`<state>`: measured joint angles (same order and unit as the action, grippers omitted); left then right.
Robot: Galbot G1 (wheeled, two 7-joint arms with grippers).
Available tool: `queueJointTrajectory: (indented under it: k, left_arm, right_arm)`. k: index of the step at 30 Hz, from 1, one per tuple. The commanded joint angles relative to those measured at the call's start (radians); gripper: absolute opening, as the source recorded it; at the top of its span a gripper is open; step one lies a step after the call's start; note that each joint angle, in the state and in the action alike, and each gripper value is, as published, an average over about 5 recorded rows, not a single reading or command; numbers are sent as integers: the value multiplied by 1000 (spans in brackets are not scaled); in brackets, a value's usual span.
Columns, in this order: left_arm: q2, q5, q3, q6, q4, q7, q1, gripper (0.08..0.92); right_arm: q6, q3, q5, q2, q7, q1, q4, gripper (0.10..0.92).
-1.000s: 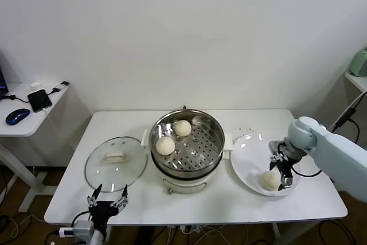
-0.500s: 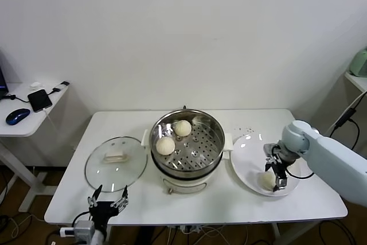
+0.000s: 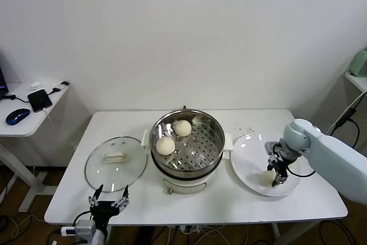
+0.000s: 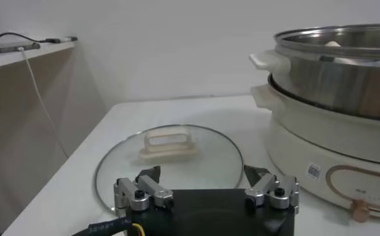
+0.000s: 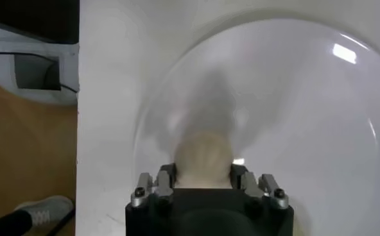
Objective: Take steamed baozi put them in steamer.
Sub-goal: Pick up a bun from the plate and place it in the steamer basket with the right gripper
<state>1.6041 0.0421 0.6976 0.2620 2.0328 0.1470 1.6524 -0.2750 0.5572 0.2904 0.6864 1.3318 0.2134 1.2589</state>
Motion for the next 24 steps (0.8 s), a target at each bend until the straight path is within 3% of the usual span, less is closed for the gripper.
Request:
queueJointTrajectory:
  k: [1,11,20,24]
  left_arm:
    - [1,0,0,0,0,0,0,823]
    - [13,9,-3,-8,-6,-8,-23,823]
    - [15,8,19,-17,0,-21,-52,823]
    - [14,2,20,-20,12,-21,-51,823]
  right_arm:
    - [0,4,-5,-1,1,-25,-1,522]
    - [-29,260,-167,43,29,-431,1,518]
    - [-25,509,-472,357,58,-896,-187,518]
    - [69,565,-615,504,104,-966,-269,548]
